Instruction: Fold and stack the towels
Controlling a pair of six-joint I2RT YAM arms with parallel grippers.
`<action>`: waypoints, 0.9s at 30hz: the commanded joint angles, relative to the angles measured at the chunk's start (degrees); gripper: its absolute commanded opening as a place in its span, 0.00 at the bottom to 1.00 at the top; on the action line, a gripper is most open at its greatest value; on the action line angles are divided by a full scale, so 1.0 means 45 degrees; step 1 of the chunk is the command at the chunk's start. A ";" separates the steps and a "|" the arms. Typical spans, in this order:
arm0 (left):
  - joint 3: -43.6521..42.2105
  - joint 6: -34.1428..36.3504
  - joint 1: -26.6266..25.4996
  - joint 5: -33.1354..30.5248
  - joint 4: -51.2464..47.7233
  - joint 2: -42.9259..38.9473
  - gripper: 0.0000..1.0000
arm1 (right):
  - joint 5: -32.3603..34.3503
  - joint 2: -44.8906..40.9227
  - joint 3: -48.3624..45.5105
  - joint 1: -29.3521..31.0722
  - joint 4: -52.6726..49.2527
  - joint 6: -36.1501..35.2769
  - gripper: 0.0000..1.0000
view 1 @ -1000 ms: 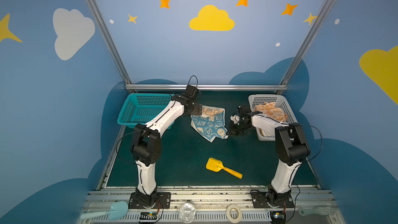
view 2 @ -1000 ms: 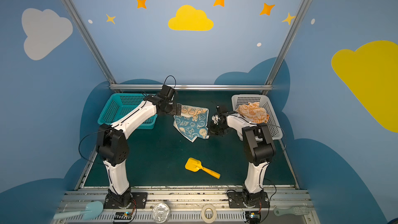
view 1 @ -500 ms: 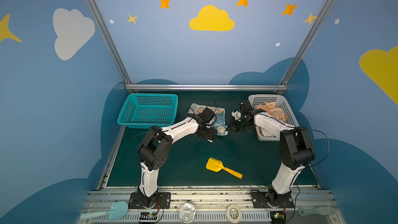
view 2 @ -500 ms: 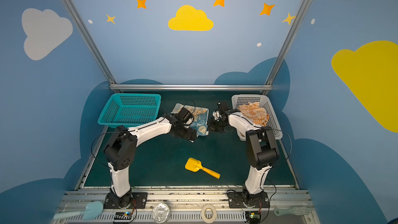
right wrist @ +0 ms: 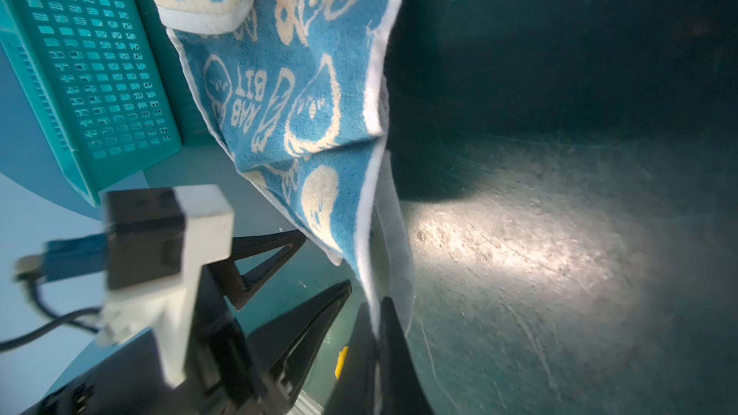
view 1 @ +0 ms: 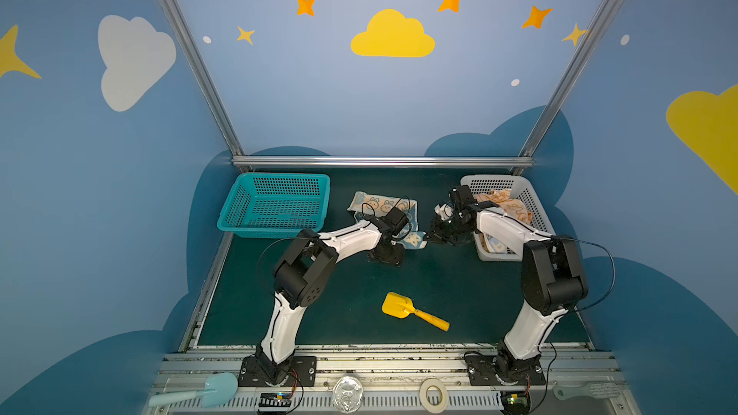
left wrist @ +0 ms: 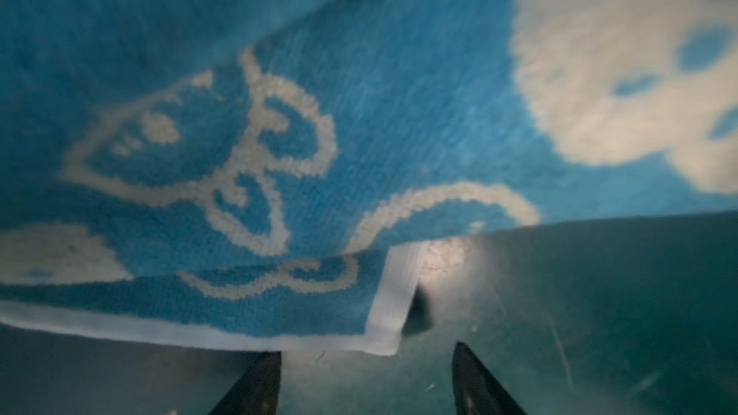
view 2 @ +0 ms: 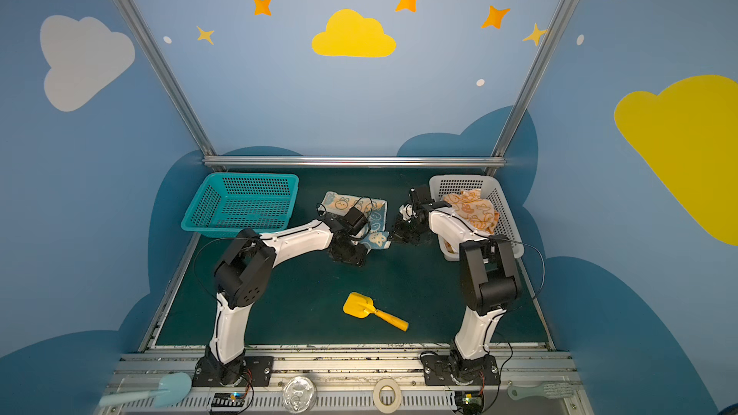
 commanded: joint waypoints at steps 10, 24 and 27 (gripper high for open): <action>0.0570 0.0116 -0.0276 -0.1459 -0.0411 0.0826 0.56 | -0.0430 -0.0277 -0.0441 -0.0152 0.0347 0.0007 0.00; 0.0379 0.0304 -0.0267 -0.2979 -0.0936 0.1129 0.03 | -0.0688 -0.0375 -0.0909 -0.0399 0.0608 -0.0047 0.00; -0.0168 0.0292 -0.0149 -0.2919 -0.0746 0.0628 0.03 | -0.0750 -0.0286 -0.0909 -0.0396 0.0670 -0.0015 0.00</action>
